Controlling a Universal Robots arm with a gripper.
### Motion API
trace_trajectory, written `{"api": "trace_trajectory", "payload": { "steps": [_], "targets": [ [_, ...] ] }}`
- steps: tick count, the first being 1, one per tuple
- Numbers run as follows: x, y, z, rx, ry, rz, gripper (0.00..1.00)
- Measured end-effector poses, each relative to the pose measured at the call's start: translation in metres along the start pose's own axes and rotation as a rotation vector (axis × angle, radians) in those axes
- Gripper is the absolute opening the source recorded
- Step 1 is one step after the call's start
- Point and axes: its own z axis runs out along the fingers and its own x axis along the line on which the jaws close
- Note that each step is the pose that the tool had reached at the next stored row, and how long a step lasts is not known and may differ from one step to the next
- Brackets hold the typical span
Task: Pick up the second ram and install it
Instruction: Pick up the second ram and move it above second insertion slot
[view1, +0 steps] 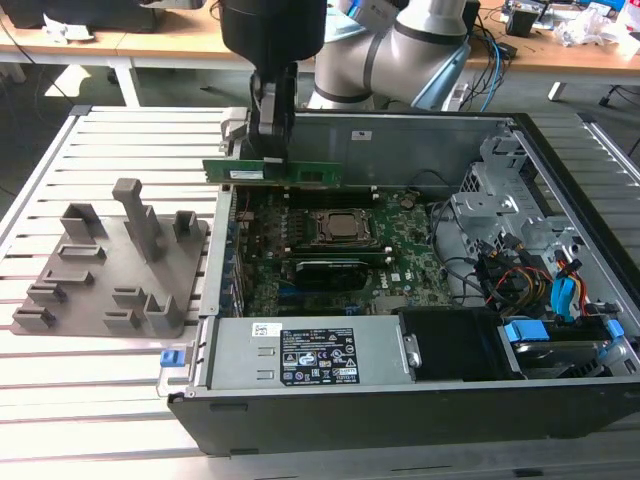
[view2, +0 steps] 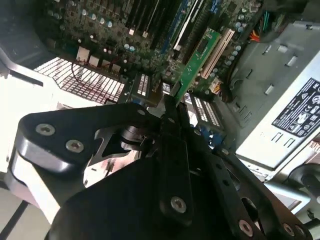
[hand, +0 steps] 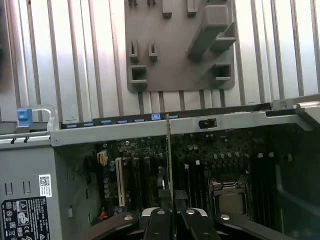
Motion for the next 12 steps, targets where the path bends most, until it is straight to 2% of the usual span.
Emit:
{"api": "trace_trajectory", "payload": {
  "steps": [2,5,7,11,12],
  "targets": [
    [-0.0012,-0.0111,-0.0001,-0.0002,0.0001,0.0,0.14],
    [-0.0039,-0.0327,-0.0003,-0.0007,0.0,0.0,0.14],
    [-0.0052,-0.039,-0.0005,-0.0009,0.0002,0.0,0.14],
    [-0.0091,-0.0589,-0.0007,-0.0011,0.0004,0.0,0.14],
    [-0.0095,-0.0617,-0.0007,-0.0011,0.0005,0.0,0.14]
  ]
}}
